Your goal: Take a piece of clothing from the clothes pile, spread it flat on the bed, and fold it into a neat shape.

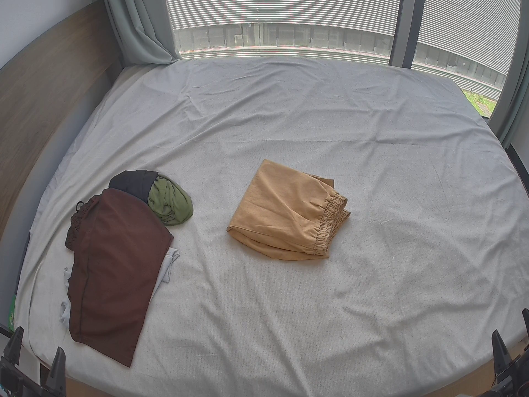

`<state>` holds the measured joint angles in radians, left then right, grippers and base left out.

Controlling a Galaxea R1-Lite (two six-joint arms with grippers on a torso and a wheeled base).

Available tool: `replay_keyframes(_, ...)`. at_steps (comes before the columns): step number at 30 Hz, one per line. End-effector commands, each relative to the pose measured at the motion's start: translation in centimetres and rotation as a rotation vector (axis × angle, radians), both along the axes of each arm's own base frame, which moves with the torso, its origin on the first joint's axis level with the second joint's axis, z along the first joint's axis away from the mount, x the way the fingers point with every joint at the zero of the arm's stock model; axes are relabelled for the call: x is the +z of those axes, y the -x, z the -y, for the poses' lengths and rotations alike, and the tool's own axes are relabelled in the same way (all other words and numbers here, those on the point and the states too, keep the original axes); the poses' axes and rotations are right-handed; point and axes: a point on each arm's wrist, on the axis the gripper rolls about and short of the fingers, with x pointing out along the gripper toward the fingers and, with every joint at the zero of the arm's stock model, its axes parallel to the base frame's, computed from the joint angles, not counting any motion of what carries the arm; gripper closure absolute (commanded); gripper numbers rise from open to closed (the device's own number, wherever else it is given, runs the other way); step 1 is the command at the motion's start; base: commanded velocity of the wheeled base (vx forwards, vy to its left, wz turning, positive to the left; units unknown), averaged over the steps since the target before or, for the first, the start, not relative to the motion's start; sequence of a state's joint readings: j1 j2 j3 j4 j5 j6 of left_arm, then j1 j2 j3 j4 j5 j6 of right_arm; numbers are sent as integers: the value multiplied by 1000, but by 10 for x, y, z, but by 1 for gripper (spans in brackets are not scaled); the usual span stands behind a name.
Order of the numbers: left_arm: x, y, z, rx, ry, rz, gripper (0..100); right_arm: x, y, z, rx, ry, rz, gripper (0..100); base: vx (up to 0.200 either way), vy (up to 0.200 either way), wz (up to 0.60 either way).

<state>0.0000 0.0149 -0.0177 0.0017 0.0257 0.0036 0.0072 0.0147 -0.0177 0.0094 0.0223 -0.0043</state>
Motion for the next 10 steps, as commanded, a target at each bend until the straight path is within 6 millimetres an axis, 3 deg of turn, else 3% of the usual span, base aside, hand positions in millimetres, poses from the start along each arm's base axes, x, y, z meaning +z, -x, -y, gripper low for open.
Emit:
replay_keyframes(1, -5, 0, 0, 0, 1, -1, 0, -4, 0, 0, 1, 0, 0, 0, 0, 0, 0)
replay_keyframes(10, -5, 0, 0, 0, 1, -1, 0, -4, 0, 0, 1, -1, 2, 0, 0, 0, 0)
